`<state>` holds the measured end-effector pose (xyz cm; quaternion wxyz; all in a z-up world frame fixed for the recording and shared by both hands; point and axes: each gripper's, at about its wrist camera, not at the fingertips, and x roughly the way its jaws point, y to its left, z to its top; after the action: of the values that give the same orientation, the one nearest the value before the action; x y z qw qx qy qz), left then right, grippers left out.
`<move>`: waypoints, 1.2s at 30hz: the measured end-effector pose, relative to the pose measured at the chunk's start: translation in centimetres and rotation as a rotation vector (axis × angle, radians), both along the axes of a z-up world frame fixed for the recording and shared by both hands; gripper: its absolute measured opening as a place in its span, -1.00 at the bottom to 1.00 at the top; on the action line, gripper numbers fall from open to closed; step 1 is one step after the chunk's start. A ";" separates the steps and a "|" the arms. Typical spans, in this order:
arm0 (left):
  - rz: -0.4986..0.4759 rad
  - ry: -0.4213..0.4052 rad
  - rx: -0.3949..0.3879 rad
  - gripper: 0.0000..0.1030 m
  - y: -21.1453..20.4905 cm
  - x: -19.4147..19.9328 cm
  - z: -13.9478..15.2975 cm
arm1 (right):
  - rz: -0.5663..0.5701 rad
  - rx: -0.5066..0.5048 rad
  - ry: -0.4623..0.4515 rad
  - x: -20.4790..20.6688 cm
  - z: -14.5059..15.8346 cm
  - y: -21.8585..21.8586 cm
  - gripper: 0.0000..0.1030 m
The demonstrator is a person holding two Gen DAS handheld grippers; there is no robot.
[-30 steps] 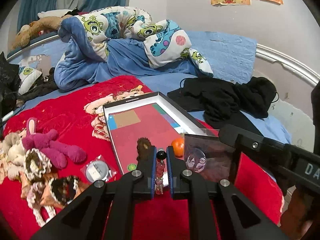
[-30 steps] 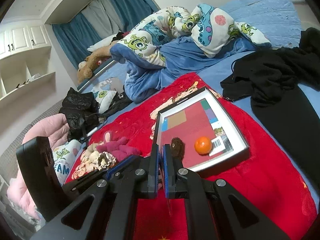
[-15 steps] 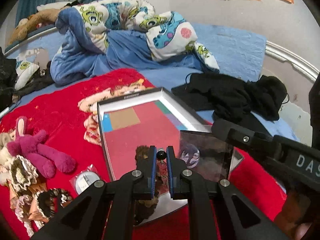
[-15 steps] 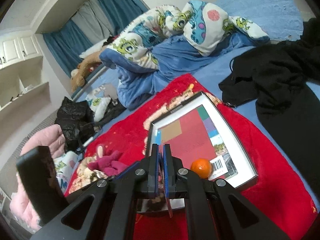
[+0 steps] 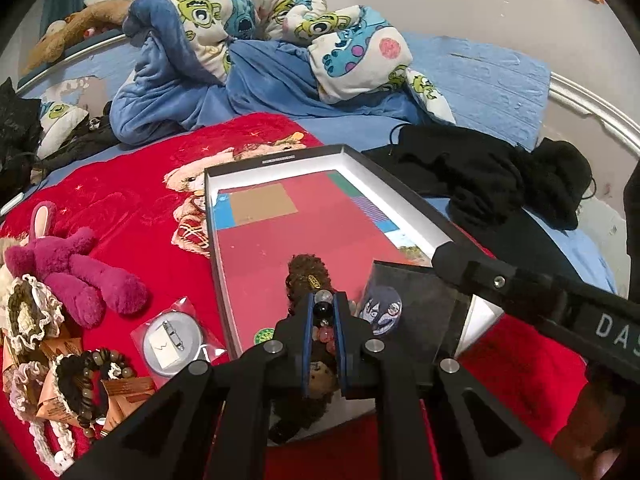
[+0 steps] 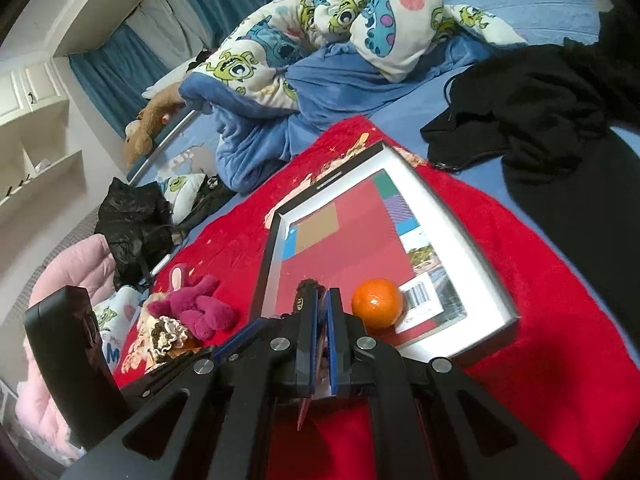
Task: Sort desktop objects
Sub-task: 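Lower the bracelet and clear bag into the box and open both tools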
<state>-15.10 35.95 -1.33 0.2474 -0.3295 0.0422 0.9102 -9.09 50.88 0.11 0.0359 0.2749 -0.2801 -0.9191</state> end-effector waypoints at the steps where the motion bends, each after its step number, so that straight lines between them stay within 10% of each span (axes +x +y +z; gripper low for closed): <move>1: 0.004 -0.005 0.004 -0.80 -0.1 -0.2 0.1 | -0.001 -0.002 0.003 -0.3 0.0 -0.1 -0.88; 36: 0.017 -0.026 0.030 -0.80 -1.1 -1.2 -0.7 | -0.055 0.029 -0.027 -2.4 -1.5 -0.2 -0.88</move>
<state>-16.35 34.81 -2.08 0.2451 -0.3380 0.0228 0.9084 -11.51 50.71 -1.44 0.0030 0.2799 -0.2748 -0.9198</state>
